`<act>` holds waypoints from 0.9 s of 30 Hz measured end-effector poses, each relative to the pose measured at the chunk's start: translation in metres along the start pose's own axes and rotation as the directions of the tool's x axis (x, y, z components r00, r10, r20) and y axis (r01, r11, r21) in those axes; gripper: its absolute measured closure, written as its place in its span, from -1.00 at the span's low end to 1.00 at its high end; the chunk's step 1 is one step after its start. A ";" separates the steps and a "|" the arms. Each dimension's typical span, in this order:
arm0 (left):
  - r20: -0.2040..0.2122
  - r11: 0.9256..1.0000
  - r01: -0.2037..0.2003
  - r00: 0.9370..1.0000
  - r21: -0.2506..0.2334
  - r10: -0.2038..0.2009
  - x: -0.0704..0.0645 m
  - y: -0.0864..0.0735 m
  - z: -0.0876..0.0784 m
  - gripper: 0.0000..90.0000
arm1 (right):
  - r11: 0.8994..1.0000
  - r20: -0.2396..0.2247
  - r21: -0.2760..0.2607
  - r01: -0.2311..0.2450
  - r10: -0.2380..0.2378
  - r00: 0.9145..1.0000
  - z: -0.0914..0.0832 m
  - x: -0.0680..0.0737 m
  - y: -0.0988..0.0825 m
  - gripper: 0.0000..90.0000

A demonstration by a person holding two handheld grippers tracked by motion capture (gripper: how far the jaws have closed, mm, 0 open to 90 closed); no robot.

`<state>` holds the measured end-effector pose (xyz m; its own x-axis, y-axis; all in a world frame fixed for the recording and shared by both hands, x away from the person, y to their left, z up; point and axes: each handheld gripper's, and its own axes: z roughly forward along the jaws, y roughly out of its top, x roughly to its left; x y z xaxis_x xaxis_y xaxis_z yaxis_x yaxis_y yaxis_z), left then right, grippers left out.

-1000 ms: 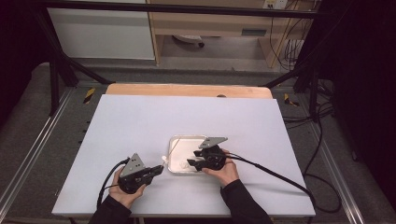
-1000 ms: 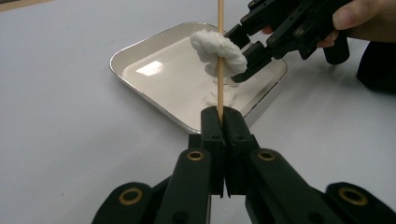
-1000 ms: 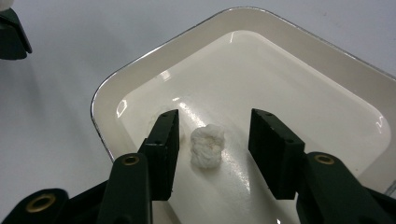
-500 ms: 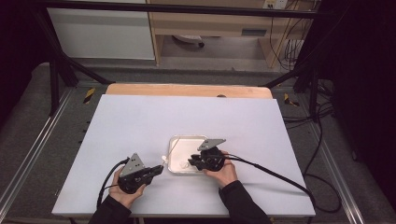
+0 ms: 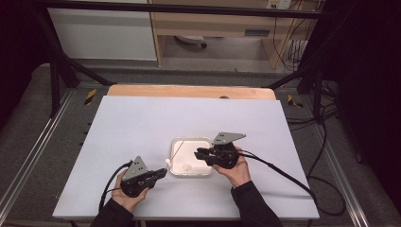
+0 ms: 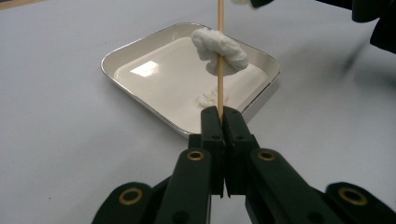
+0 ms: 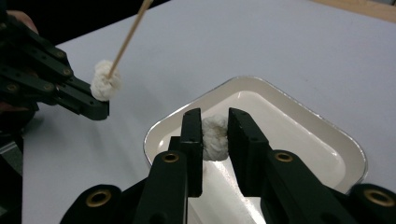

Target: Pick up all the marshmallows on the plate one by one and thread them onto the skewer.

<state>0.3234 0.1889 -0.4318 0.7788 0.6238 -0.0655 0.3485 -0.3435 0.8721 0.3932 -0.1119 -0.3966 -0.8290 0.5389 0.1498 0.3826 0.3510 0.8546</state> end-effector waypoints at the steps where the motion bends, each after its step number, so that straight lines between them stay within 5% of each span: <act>1: 0.001 1.000 -0.001 1.000 0.000 0.001 0.000 0.000 0.000 0.97 | 1.000 -0.003 -0.010 -0.002 0.002 1.000 -0.003 0.000 0.002 0.70; 14: 0.027 1.000 -0.027 0.999 -0.004 0.027 -0.005 0.001 0.002 0.98 | 0.982 -0.089 -0.176 -0.073 0.057 0.994 -0.036 -0.002 0.027 0.71; 27: 0.036 0.999 -0.047 0.998 -0.003 0.047 -0.008 0.002 0.004 0.98 | 0.973 -0.152 -0.206 -0.104 0.073 0.986 -0.030 0.000 0.037 0.71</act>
<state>0.3197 0.1803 -0.4318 0.8124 0.5816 -0.0418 0.3098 -0.3699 0.8759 0.3953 -0.1214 -0.3498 -0.8511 0.4407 0.2853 0.3742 0.1281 0.9185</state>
